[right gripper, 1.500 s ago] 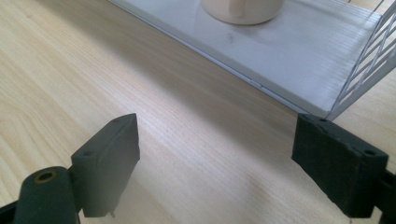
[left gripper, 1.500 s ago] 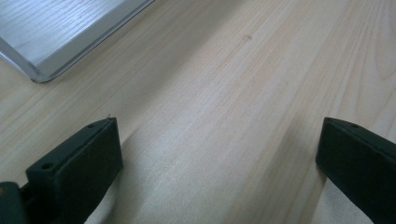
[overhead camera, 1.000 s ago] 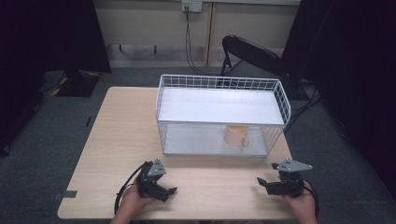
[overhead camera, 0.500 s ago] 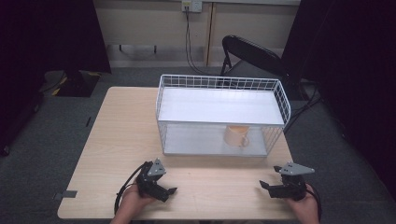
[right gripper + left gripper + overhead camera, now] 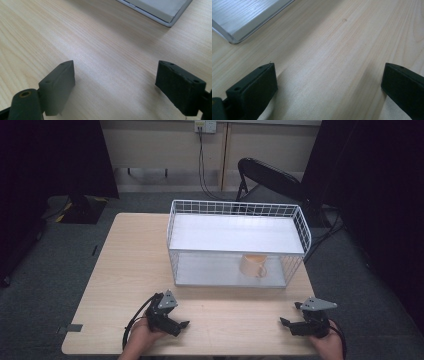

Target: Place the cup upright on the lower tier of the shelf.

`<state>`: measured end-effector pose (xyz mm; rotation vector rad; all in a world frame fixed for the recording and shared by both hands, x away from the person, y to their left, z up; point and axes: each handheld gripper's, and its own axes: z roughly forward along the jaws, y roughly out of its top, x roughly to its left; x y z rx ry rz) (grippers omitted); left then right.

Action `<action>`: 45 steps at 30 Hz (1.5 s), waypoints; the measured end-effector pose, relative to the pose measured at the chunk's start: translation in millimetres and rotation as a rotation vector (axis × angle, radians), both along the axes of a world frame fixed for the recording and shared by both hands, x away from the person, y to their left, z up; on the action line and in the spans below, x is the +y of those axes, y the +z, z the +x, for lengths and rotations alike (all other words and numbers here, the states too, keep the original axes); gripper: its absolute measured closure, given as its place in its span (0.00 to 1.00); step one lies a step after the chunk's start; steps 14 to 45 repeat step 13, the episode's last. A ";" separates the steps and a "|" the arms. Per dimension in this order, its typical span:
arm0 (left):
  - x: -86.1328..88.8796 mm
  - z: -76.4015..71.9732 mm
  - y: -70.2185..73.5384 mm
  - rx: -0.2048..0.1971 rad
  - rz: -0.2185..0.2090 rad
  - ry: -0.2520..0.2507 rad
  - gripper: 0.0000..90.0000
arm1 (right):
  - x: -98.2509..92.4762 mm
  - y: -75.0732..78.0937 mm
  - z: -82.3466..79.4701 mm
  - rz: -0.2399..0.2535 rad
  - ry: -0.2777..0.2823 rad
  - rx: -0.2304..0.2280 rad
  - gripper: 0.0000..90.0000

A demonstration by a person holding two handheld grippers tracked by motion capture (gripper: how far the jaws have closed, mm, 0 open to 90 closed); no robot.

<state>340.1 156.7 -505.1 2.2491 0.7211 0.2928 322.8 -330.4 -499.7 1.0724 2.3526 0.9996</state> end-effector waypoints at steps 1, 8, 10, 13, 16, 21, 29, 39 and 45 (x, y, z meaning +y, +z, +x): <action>0.0 0.0 0.0 0.001 0.000 0.000 0.00 | 0.0 0.0 0.0 0.002 -0.001 -0.001 0.17; 0.0 0.0 0.0 0.000 0.000 0.000 0.00 | -1.7 -1.8 0.0 0.022 -0.004 0.013 0.16; 0.1 -0.2 0.0 0.002 0.002 0.002 0.00 | -1.8 -1.9 0.1 0.023 -0.004 0.011 0.16; 0.1 -0.2 0.0 0.002 0.001 0.002 0.00 | -1.3 -1.9 -0.2 0.021 -0.009 0.012 0.16; 0.1 -0.2 0.0 0.002 0.001 0.002 0.00 | -1.3 -1.9 -0.2 0.021 -0.009 0.012 0.16; 0.1 -0.2 0.0 0.002 0.001 0.002 0.00 | -1.3 -1.9 -0.2 0.021 -0.009 0.012 0.16; 0.1 -0.2 0.0 0.002 0.001 0.002 0.00 | -1.3 -1.9 -0.2 0.021 -0.009 0.012 0.16; 0.1 -0.2 0.0 0.002 0.001 0.002 0.00 | -1.3 -1.9 -0.2 0.021 -0.009 0.012 0.16; 0.1 -0.2 0.0 0.002 0.001 0.002 0.00 | -1.3 -1.9 -0.2 0.021 -0.009 0.012 0.16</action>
